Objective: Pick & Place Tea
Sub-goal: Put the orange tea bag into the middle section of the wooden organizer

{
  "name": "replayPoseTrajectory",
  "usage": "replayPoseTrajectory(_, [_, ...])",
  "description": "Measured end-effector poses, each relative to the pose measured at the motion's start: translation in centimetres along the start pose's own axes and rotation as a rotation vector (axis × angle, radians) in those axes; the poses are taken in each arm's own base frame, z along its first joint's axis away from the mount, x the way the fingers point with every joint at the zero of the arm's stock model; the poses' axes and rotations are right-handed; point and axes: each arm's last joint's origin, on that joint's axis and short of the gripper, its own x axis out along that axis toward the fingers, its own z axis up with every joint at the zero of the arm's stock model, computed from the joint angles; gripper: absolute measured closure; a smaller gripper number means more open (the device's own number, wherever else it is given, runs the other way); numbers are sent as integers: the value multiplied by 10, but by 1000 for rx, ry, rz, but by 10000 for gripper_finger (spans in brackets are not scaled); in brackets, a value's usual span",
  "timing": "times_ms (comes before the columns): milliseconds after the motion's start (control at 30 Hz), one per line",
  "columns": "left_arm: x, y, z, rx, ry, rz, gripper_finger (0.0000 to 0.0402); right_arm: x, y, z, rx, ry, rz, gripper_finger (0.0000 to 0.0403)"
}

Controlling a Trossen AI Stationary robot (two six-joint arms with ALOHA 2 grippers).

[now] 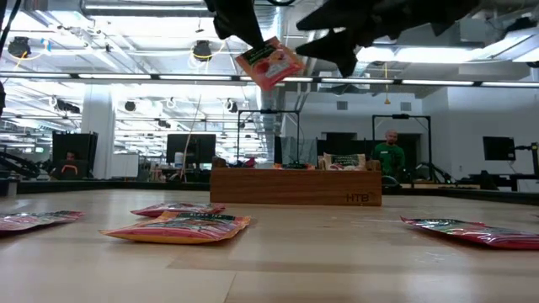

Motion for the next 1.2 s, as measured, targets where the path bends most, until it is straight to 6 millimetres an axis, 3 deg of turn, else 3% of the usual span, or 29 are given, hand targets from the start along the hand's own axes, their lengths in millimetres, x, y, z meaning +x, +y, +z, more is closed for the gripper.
replayPoseTrajectory(367, [14,-2,3,21,-5,1,401,6,0,1,2,8,26,198])
replayPoseTrajectory(900, [19,-3,8,24,-56,18,401,10,0,-2,30,29,49,213])
replayPoseTrajectory(1200, [19,-3,9,23,-61,17,401,10,0,-3,31,33,44,266])
